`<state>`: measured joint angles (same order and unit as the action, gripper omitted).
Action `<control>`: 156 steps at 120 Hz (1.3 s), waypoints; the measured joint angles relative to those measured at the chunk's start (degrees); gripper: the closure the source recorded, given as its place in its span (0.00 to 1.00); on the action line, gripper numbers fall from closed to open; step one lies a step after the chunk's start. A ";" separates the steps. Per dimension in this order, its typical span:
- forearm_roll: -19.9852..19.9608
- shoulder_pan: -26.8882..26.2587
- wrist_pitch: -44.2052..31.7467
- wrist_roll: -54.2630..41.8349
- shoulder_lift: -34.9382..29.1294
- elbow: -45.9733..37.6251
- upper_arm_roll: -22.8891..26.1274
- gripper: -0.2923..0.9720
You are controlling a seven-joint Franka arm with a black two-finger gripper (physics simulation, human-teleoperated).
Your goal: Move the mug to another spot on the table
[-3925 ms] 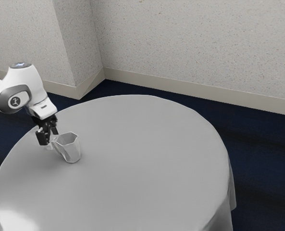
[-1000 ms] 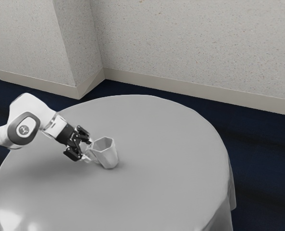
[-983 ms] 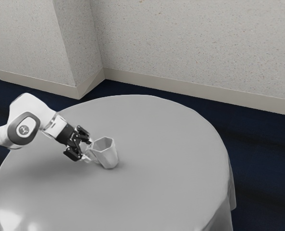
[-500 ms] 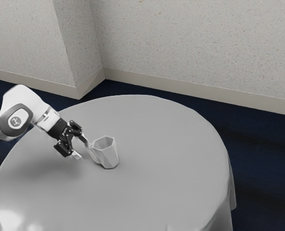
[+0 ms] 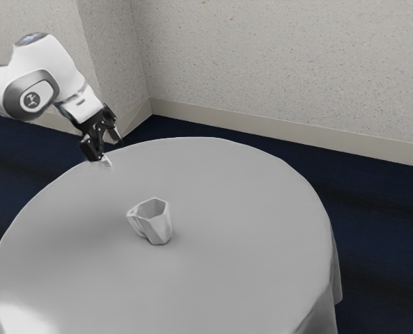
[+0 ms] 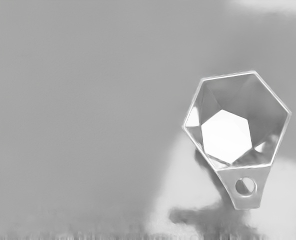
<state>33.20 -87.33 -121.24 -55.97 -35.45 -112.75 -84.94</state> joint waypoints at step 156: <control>-19.92 8.02 16.63 49.69 32.21 11.56 7.86 0.23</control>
<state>13.29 -79.31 -104.62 -6.29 -3.24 -101.19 -77.08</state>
